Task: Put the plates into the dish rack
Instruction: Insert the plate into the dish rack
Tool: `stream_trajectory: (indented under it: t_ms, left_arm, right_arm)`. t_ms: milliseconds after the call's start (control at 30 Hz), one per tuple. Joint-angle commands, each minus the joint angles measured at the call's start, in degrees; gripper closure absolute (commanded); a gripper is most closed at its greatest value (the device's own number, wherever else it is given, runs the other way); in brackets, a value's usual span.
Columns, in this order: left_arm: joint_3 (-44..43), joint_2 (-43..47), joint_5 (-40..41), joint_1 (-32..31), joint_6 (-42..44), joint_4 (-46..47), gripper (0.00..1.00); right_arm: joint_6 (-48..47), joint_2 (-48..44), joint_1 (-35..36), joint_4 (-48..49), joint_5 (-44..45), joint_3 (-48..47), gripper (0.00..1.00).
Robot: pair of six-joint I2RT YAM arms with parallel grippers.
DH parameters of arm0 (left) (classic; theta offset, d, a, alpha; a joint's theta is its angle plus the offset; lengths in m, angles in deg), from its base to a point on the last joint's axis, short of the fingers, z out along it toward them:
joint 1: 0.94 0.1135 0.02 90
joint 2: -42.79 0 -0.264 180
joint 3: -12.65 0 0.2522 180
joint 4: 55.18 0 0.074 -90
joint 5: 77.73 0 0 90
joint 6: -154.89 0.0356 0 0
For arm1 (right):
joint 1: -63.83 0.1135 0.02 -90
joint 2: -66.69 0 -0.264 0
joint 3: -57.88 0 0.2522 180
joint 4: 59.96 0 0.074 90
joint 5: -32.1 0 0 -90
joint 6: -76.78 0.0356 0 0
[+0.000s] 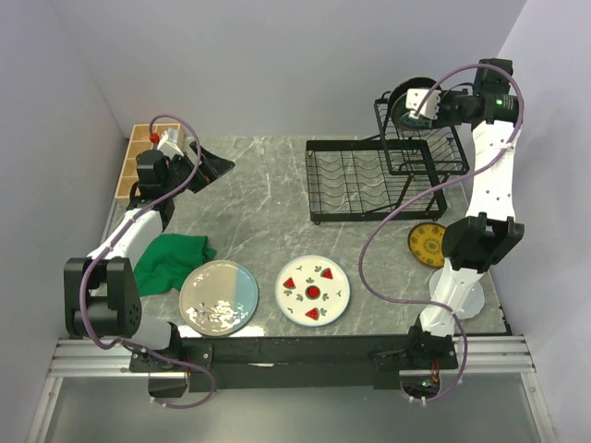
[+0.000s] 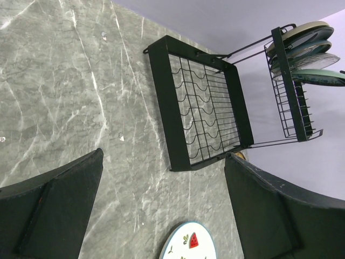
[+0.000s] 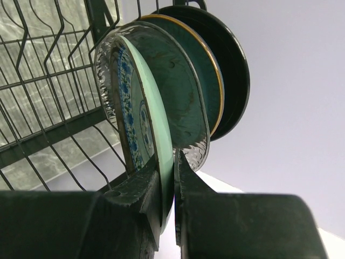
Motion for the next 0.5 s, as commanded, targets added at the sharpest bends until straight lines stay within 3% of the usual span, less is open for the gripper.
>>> stream_trajectory:
  t_ms: [0,467]
  left_arm:
    - [0.2,2.3,0.1,0.1,-0.5,0.4,0.01]
    - [0.5,3.8,0.5,0.1,-0.5,-0.5,0.01]
  right_arm:
    - [-0.8,-0.8,-0.5,0.1,-2.7,-0.4,1.00]
    - [-2.2,-0.8,-0.5,-1.3,-3.7,1.1,1.00]
